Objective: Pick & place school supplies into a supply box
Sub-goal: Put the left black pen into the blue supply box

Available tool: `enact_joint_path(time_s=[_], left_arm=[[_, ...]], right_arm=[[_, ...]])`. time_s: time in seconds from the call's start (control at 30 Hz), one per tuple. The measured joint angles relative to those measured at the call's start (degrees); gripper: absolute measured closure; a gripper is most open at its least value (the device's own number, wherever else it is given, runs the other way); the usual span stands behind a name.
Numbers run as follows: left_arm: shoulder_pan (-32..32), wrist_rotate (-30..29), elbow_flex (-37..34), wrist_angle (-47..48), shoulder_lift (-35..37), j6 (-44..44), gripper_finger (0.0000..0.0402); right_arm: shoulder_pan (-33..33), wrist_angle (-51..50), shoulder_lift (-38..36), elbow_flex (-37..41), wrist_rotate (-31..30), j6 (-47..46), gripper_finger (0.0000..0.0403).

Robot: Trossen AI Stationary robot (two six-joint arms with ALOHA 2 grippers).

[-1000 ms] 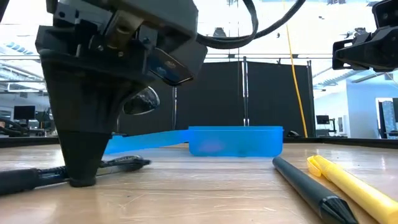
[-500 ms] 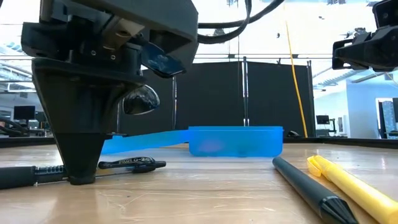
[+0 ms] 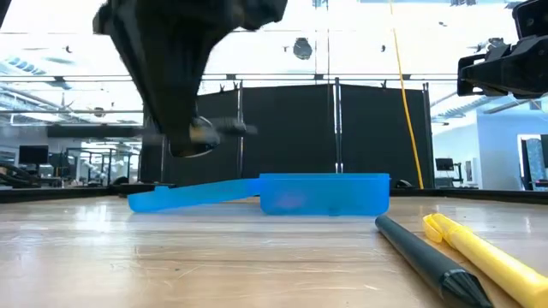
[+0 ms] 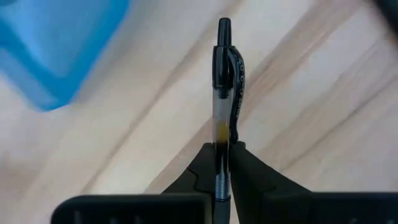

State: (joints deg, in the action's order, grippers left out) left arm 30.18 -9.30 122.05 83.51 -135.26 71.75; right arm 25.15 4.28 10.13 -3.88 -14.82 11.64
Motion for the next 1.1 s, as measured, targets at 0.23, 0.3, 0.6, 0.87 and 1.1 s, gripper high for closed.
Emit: enact_joint_path(time_s=[0.23,0.3,0.6,0.87,1.1], left_arm=[[-2.8,-5.0,11.4,6.4,-0.1,-0.2,0.0377],[-4.8,-5.2,12.7,4.5,0.7,1.3,0.0377],[-16.8,4.6,11.2,-1.5,3.7,5.7,0.0378],[-25.4,-0.9,11.2,-5.3,3.8,1.6,0.0379],[-28.7,-6.7,6.7,-15.0,3.4,3.5,0.0379]], right_arm=[[0.0,0.0,0.2,0.0,0.0,0.0,0.0403],[0.0,0.1,0.2,0.0,0.0,-0.1,0.0403],[0.0,0.1,0.2,0.0,0.0,-1.2,0.0403],[0.0,0.1,0.3,0.0,0.0,-1.3,0.0403],[0.0,0.1,0.3,0.0,0.0,-3.0,0.0403]])
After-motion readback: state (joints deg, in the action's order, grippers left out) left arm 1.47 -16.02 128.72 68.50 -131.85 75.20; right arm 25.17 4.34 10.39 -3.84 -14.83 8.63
